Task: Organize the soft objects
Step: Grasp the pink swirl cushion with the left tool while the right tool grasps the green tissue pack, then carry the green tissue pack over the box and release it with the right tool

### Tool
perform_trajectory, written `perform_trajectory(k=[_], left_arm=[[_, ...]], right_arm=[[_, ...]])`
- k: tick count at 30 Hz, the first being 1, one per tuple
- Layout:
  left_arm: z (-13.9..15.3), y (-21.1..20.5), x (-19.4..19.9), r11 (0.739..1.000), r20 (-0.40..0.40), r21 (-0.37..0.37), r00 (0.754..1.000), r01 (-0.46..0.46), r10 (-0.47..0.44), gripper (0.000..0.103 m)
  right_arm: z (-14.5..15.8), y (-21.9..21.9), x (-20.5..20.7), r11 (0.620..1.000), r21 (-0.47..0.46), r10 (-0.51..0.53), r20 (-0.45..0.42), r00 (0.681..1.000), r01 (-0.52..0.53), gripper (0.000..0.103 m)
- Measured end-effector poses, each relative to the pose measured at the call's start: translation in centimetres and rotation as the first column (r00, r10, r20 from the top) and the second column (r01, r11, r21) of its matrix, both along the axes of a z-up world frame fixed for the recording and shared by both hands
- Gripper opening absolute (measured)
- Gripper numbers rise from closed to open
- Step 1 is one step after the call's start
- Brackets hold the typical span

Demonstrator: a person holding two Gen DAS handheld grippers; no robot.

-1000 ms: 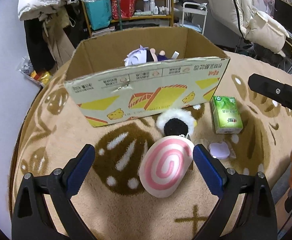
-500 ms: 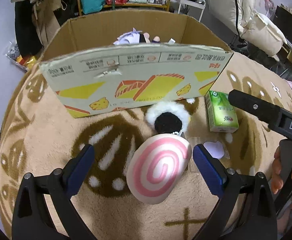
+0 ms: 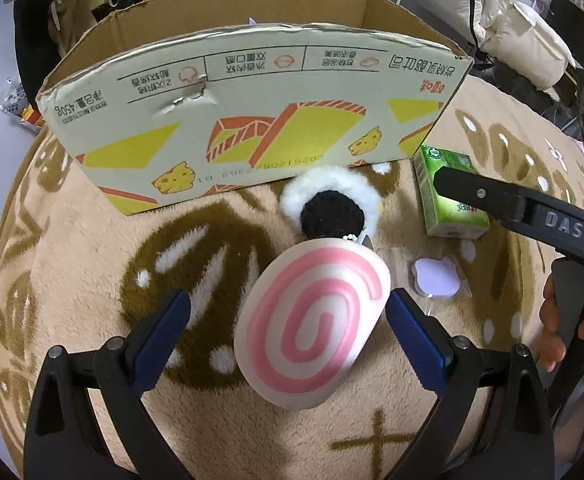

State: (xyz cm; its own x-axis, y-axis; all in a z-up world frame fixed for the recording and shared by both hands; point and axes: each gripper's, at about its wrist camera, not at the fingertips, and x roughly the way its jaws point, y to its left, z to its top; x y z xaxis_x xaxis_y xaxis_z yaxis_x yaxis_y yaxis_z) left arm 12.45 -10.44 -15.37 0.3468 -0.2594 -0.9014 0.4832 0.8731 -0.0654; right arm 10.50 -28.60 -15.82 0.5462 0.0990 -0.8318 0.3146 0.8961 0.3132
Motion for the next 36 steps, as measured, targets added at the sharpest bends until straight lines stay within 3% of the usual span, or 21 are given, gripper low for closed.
perform_trajectory(k=[3,5,9,11,13,18,22,36], left_arm=[[-0.1,0.1,0.1,1.000,-0.006,0.000,1.000,-0.014,0.014,0.097],[-0.3,0.3,0.4,1.000,-0.021,-0.005,0.999,-0.025,0.025,0.092],[-0.6,1.4,0.7,0.997,-0.077,-0.051,0.996,-0.059,0.055,0.087],[-0.6,1.7,0.8,0.996,-0.081,-0.059,0.995,-0.067,0.062,0.084],[-0.5,1.8,0.7,0.996,-0.074,-0.061,0.995,-0.070,0.065,0.081],[-0.2,1.5,0.0,0.996,-0.076,-0.082,0.997,-0.035,0.029,0.059],[0.2,1.5,-0.6,0.997,-0.058,-0.068,0.998,-0.026,0.023,0.054],[0.8,4.1,-1.2,0.992,-0.063,-0.010,0.990,-0.129,0.128,0.055]], right_arm=[[-0.6,0.0,0.2,1.000,-0.001,0.005,-0.022,1.000,-0.005,0.089],[-1.0,-0.1,0.4,1.000,-0.004,0.008,-0.040,0.999,-0.008,0.079],[-1.4,0.0,0.5,0.999,-0.025,0.018,-0.054,0.998,-0.020,0.076],[-1.4,0.2,0.6,0.999,-0.035,0.031,-0.055,0.998,-0.033,0.065],[-1.3,0.5,0.5,0.997,-0.055,0.042,-0.057,0.997,-0.046,0.064],[-1.1,1.1,0.2,0.995,-0.069,0.063,-0.063,0.996,-0.068,0.063],[-0.9,1.7,0.1,0.992,-0.093,0.085,-0.069,0.994,-0.091,0.062],[1.4,4.0,-1.6,0.983,-0.116,0.143,0.009,0.990,-0.141,0.061]])
